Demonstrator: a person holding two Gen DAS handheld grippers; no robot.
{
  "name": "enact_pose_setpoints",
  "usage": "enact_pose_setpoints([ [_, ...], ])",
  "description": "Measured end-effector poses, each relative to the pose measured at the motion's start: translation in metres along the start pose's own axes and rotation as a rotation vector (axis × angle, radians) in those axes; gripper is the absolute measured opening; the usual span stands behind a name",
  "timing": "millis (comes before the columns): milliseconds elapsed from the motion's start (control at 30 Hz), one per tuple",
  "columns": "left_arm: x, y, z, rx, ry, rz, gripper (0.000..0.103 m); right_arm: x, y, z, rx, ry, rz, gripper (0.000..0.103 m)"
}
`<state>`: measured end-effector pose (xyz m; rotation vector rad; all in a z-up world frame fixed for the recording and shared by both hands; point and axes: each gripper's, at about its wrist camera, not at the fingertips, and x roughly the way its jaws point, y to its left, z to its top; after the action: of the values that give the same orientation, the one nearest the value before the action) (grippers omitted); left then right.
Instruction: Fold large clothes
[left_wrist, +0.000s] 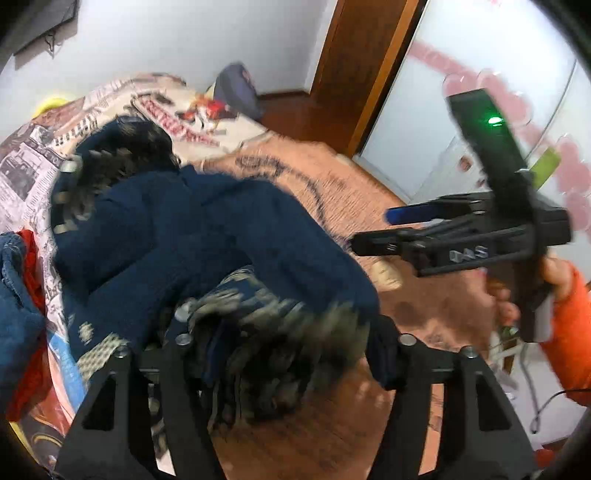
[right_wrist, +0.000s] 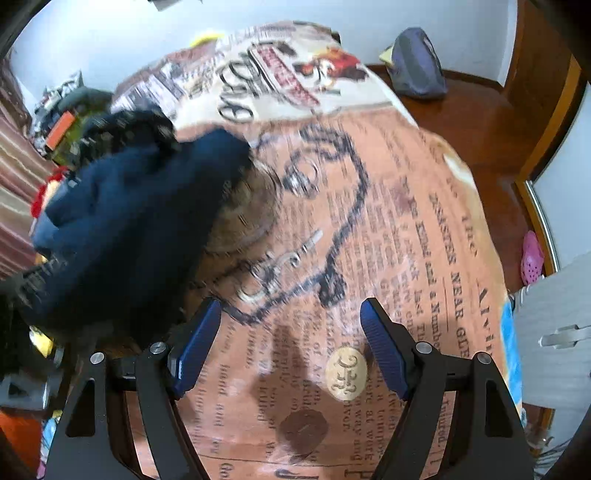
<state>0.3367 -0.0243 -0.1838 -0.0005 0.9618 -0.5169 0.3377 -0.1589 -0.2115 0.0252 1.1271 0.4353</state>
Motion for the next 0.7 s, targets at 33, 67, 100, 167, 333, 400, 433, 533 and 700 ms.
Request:
enact_pose_setpoints([
  [33,-0.008,-0.001,-0.001,-0.007,-0.016,0.009,0.062,-0.006,0.005,0.002,-0.004,-0.019,0.007,0.075],
  [67,-0.018,-0.001,-0.001,-0.017,-0.034,0.022,0.062,-0.013,0.01,0.005,-0.011,-0.037,0.015,0.075],
  [100,-0.026,0.001,-0.002,-0.025,-0.052,0.036,0.063,-0.018,0.013,0.006,-0.019,-0.051,0.023,0.075],
  [167,-0.046,0.008,-0.003,-0.045,-0.099,0.098,0.069,-0.025,0.024,0.011,-0.041,-0.076,0.04,0.075],
  [333,-0.085,0.047,-0.008,-0.14,-0.191,0.246,0.076,-0.035,0.066,0.024,-0.122,-0.126,0.085,0.075],
  [400,-0.089,0.067,-0.01,-0.181,-0.198,0.312,0.08,-0.027,0.079,0.028,-0.157,-0.133,0.097,0.076],
  [433,-0.085,0.074,-0.012,-0.199,-0.192,0.329,0.08,-0.023,0.091,0.03,-0.183,-0.133,0.101,0.079],
  [533,-0.065,0.097,-0.019,-0.234,-0.12,0.365,0.08,-0.004,0.116,0.032,-0.231,-0.106,0.101,0.08],
  [700,-0.025,0.115,-0.048,-0.248,0.004,0.393,0.081,0.038,0.149,0.022,-0.338,-0.011,0.089,0.08],
])
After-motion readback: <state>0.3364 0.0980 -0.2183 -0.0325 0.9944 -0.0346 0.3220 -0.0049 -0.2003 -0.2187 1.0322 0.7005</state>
